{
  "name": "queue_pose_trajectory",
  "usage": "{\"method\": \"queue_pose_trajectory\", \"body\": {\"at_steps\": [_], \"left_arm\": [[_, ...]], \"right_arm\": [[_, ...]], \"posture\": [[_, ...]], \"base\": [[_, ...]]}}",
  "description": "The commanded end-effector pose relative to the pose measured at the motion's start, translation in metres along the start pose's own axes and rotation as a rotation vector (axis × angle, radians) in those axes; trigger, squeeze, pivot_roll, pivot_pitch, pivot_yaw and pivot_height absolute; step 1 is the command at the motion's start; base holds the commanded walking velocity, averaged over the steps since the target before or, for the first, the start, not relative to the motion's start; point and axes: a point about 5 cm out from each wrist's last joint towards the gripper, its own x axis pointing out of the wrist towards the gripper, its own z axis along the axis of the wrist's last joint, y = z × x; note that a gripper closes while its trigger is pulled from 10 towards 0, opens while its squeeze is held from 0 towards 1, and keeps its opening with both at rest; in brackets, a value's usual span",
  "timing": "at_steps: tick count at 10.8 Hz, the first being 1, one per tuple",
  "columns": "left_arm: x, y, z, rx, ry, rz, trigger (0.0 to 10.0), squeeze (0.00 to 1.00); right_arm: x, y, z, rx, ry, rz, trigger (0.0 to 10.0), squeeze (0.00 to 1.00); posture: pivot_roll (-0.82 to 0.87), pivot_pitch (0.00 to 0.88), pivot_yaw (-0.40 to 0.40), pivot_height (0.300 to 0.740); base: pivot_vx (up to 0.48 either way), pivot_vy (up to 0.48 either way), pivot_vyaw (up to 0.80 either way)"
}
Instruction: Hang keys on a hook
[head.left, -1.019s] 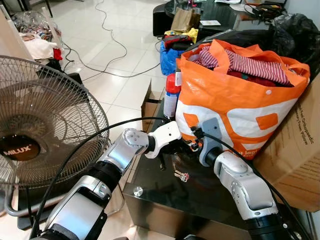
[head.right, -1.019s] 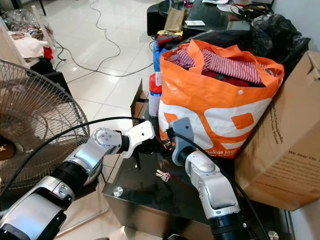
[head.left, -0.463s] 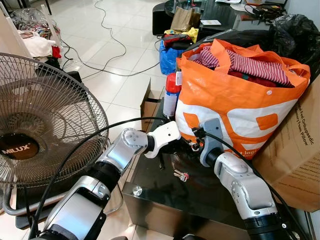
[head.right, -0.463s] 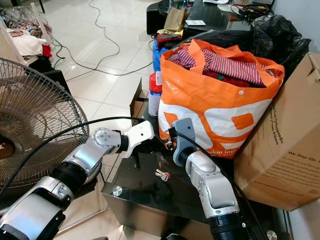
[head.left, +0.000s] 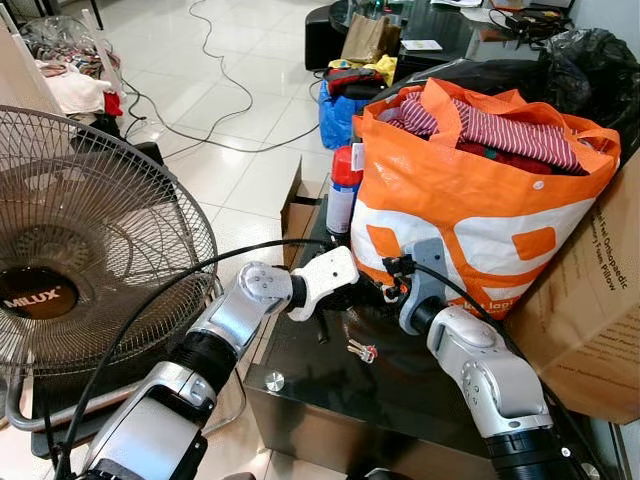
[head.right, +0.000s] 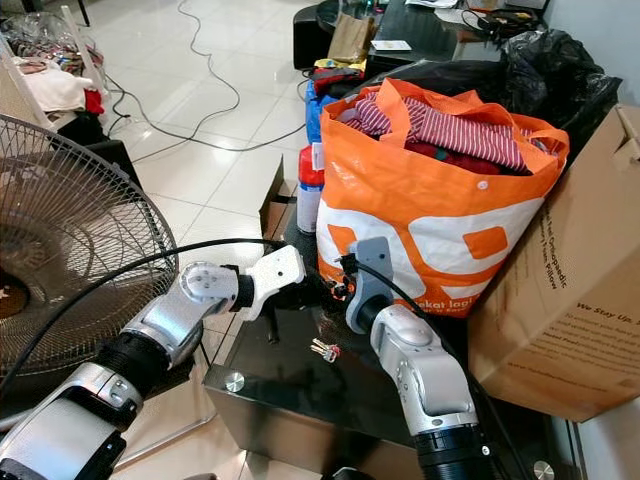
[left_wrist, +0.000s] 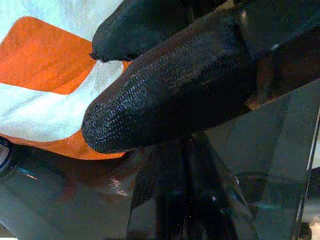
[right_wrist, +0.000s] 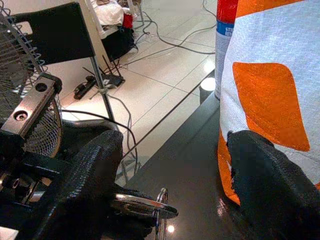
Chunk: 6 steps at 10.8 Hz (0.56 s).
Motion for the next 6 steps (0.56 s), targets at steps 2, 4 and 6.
{"method": "queue_pose_trajectory", "body": {"at_steps": [2,4,6], "left_arm": [[-0.0031,0.0011,0.0107,0.040,-0.064,0.026,10.0,0.00],[-0.0042,0.0005,0.0118,0.047,-0.078,0.036,10.0,0.00],[-0.0053,-0.0011,0.0151,0.053,-0.097,0.038,10.0,0.00]], "right_arm": [[-0.0033,-0.0119,-0.0053,0.044,0.019,-0.053,10.0,0.00],[-0.0033,-0.0130,-0.0071,0.083,0.015,-0.057,10.0,0.00],[-0.0035,-0.0143,-0.0091,0.113,0.015,-0.061,10.0,0.00]], "posture": [[-0.03,0.000,-0.052,0.740],[-0.03,0.000,-0.051,0.740],[-0.03,0.000,-0.051,0.740]], "base": [[0.000,0.000,0.00],[0.000,0.000,0.00],[0.000,0.000,0.00]]}}
